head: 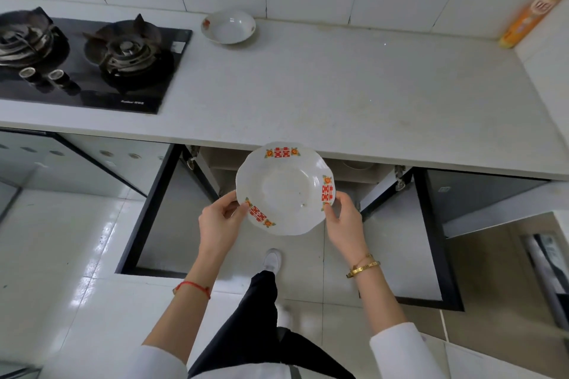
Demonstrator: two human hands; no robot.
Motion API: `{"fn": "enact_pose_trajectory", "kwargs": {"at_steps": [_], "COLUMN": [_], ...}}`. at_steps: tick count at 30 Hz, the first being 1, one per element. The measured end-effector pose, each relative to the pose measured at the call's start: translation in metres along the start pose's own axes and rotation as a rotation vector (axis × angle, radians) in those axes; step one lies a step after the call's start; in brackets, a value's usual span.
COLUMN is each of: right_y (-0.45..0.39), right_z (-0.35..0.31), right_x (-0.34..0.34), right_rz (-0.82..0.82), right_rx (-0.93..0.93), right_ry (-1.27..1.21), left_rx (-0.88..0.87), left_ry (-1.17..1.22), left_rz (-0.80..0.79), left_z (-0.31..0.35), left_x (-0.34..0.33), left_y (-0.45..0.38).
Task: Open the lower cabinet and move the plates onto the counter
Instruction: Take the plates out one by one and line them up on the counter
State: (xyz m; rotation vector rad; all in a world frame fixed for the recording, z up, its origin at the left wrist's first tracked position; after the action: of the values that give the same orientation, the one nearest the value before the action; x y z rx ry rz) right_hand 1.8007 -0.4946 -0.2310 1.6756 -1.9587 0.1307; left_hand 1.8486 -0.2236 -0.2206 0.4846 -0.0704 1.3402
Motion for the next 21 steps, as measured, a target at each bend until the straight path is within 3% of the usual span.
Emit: {"fn": "enact_pose_trajectory", "kwargs": {"at_steps": [9,21], "right_y": [-0.066,-0.236], "right_z": [-0.008,-0.057], "right_x": [0.028,0.059], "right_rz": [0.067,0.149], "right_rx": [-0.024,-0.057], "right_ry": [-0.105,-0.09], "left_rx": [-0.054,-0.052], "left_ry": [0.01,-0.037], "left_rz": [-0.035,-0.08], "left_z": [0.038,0.099], "left_x": [-0.014,-0.01], "left_y": [-0.077,-0.264]}}
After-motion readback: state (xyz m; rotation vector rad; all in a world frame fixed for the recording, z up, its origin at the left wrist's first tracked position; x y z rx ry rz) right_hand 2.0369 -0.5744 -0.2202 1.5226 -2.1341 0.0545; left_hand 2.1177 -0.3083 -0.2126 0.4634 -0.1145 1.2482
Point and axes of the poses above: each hand's wrist, its own y-axis away from the middle knuckle, its own x-axis out of the back of the hand, z = x × y, the point moved 10 cm from there along -y, towards the middle knuckle, and after that the axes turned 11 degrees about -z, right-handed, at the moved point
